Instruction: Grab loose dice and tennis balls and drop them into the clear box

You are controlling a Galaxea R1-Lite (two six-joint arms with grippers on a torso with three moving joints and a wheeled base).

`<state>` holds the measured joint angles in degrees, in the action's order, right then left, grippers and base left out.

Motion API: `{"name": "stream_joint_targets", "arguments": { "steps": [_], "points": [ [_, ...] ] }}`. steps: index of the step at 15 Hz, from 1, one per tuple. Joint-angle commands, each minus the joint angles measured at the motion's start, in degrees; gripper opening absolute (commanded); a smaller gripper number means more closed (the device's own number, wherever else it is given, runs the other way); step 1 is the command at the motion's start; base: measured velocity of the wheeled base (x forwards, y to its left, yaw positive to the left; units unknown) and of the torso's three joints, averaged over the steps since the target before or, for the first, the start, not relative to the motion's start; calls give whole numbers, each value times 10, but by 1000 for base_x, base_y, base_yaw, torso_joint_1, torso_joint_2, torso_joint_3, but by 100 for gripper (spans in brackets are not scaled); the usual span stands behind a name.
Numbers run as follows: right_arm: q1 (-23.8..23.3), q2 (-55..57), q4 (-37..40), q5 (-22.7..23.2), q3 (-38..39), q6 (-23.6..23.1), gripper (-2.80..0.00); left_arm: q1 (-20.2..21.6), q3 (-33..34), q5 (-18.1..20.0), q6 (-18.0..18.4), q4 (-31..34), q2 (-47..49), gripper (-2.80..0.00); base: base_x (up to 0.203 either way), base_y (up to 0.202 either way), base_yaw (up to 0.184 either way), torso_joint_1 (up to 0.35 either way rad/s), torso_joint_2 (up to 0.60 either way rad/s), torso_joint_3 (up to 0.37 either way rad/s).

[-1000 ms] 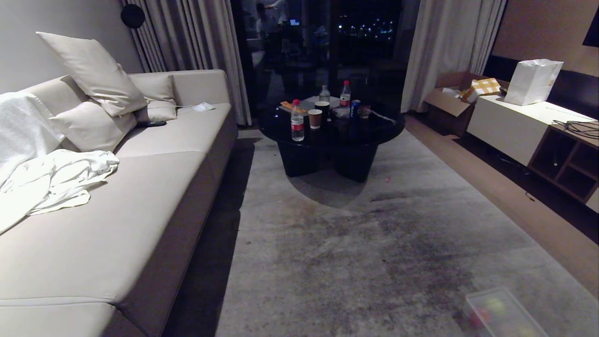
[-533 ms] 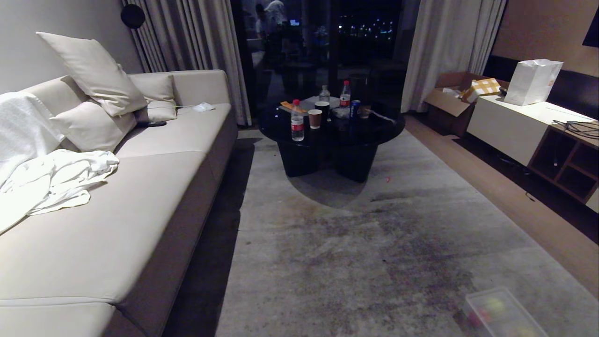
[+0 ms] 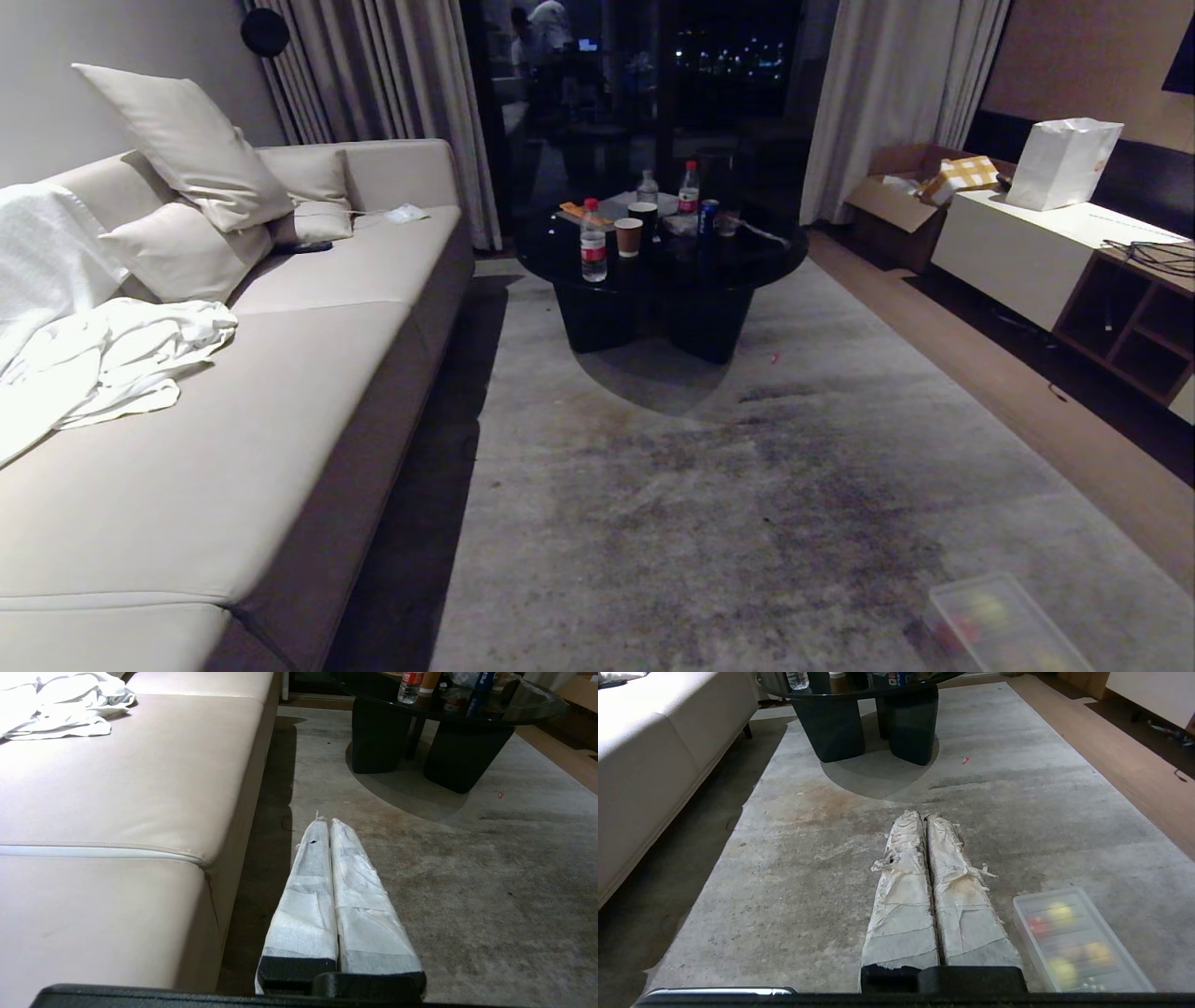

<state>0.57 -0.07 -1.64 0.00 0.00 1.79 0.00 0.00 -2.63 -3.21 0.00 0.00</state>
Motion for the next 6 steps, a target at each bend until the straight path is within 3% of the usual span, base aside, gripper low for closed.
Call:
{"name": "stream_joint_targets", "arguments": {
  "steps": [1, 6],
  "points": [
    [0, 1, 0, -2, 6, 0, -280, 0, 1, 0, 0, 0, 1, -280, 0, 0, 0, 0, 0, 0],
    [0, 1, 0, -1, 6, 1, -280, 0, 1, 0, 0, 0, 1, -280, 0, 0, 0, 0, 0, 0]
  ]
}}
